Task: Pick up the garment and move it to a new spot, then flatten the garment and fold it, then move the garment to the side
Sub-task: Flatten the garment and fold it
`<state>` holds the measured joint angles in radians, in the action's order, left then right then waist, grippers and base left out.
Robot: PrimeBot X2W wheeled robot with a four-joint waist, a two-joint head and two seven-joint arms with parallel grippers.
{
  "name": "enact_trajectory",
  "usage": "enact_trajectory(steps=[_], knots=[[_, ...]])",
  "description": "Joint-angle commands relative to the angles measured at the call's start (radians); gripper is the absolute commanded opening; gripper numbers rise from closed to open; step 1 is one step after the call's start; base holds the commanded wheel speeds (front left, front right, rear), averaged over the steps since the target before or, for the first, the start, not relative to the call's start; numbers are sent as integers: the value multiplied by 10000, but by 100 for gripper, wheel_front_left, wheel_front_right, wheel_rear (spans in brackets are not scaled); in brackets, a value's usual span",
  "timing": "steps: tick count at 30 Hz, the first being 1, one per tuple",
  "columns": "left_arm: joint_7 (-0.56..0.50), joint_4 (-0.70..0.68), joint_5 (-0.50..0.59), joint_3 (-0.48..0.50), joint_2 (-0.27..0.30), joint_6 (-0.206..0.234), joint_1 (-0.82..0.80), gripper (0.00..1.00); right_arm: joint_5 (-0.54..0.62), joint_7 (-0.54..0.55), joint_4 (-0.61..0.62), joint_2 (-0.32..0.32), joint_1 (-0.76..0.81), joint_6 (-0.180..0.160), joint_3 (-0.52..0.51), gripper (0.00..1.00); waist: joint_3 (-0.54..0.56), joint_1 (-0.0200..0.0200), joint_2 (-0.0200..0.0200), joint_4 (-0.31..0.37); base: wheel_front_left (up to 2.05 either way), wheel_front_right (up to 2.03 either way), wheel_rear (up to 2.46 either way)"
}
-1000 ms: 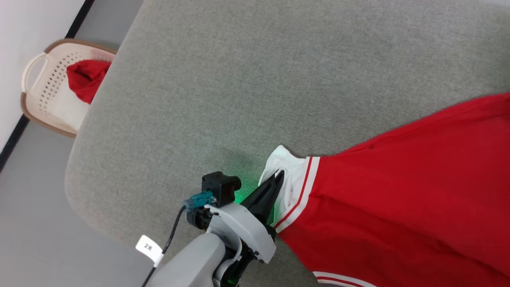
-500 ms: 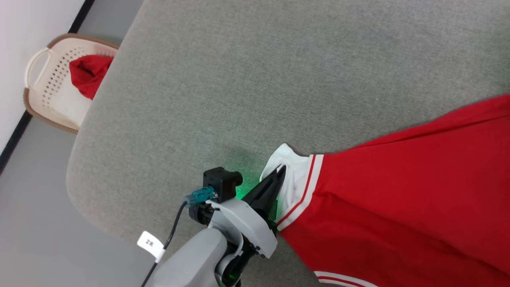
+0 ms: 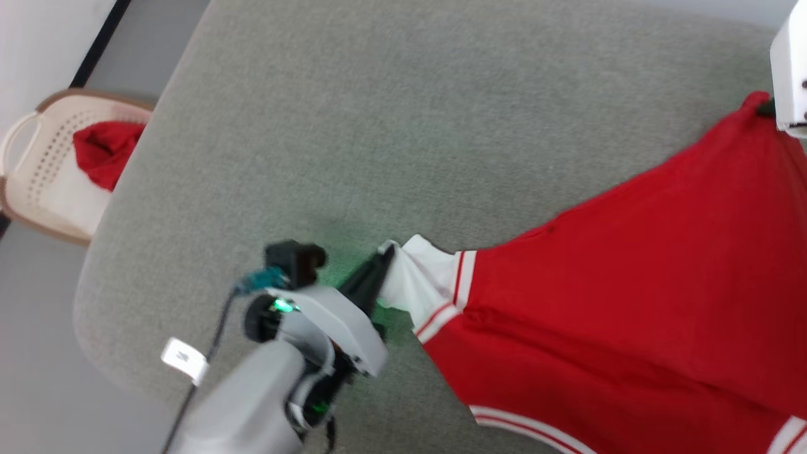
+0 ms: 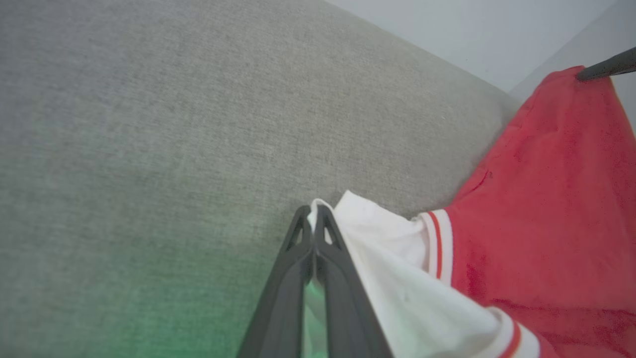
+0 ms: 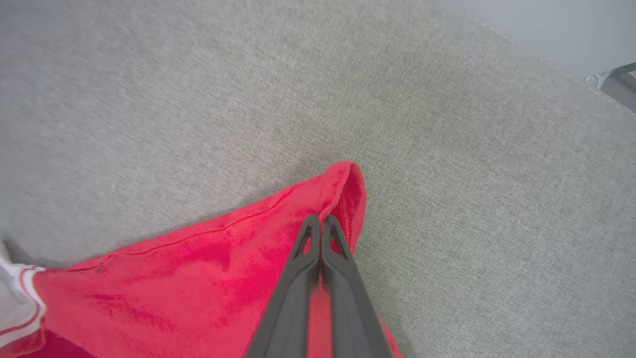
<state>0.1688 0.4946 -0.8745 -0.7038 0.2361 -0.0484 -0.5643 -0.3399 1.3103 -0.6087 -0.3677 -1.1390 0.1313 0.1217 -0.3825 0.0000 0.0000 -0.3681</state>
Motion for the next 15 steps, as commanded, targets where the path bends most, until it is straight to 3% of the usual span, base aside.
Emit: enact_trajectory(steps=[1, 9, 15], knots=[[-308, -156, -243, 204, 205, 184, -77, 0, -164, -130, 95, 45, -178, -11, 26, 0, 399, 0, 0, 389, 0, 0, 0], [-2892, -1391, -498, 810, 1819, 1280, -1572, 0, -931, -1104, 587, 563, -438, -11, 163, 0, 1055, 0, 0, 1179, 0, 0, 0], [-4434, -1983, -482, 1118, 2698, 1552, -3278, 0, -1264, -2123, 903, 841, -656, -11, 247, 0, 1332, 0, 0, 1819, 0, 0, 0]])
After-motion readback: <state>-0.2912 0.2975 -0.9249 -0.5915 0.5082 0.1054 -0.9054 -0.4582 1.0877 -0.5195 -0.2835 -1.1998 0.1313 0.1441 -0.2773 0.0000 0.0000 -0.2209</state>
